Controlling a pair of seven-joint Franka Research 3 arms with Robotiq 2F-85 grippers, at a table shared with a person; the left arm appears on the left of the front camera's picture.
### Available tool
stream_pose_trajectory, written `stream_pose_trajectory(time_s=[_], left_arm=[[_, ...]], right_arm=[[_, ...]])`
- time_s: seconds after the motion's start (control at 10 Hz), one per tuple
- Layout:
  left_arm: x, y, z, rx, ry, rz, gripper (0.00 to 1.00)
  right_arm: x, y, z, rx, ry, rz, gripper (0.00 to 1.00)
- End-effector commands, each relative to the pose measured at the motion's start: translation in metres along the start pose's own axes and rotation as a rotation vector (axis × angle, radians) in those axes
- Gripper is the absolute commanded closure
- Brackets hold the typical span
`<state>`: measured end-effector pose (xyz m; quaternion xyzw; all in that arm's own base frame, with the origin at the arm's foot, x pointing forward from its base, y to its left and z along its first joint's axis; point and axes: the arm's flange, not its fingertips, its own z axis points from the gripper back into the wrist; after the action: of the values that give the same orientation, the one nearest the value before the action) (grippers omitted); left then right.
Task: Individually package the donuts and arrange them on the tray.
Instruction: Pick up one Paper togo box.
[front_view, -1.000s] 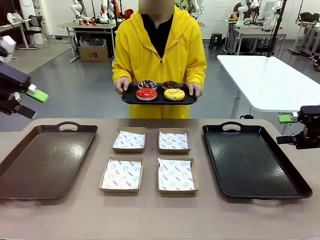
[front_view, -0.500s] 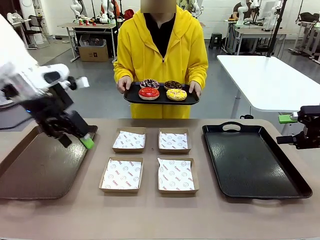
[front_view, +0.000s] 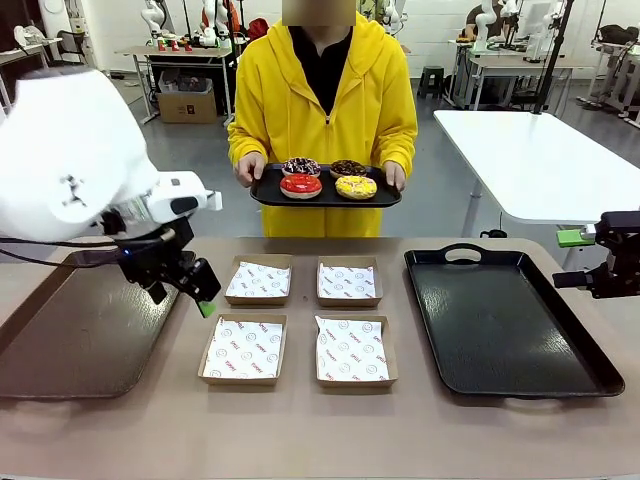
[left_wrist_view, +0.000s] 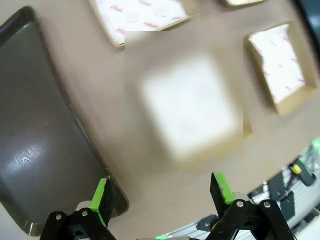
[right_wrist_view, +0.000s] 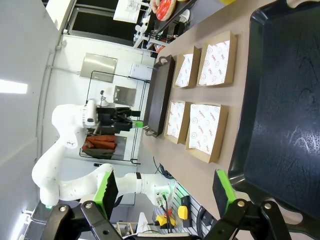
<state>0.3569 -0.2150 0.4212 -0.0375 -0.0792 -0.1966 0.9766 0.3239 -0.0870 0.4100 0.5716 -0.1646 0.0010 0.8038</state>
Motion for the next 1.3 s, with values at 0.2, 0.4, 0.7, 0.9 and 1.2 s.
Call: stream_pose_trajectory(time_s=[0.2, 0.4, 0.7, 0.9, 1.2], left_arm=[[0.016, -0.024, -0.035, 0.018, 0.047, 0.103, 0.0], [0.021, -0.017, -0.046, 0.014, 0.016, 0.163, 0.0], [0.01, -0.019, -0.041, 0.019, 0.065, 0.091, 0.0], [0.01, -0.019, -0.041, 0.019, 0.065, 0.091, 0.0], [0.014, -0.021, -0.044, 0.009, 0.061, 0.109, 0.0]], right_arm=[[0.001, -0.001, -0.001, 0.018, -0.009, 0.006, 0.0], [0.001, -0.001, -0.001, 0.018, -0.009, 0.006, 0.0], [0.001, -0.001, -0.001, 0.018, -0.009, 0.006, 0.0], [0.001, -0.001, -0.001, 0.018, -0.009, 0.006, 0.0], [0.001, -0.001, -0.001, 0.018, -0.009, 0.006, 0.0]])
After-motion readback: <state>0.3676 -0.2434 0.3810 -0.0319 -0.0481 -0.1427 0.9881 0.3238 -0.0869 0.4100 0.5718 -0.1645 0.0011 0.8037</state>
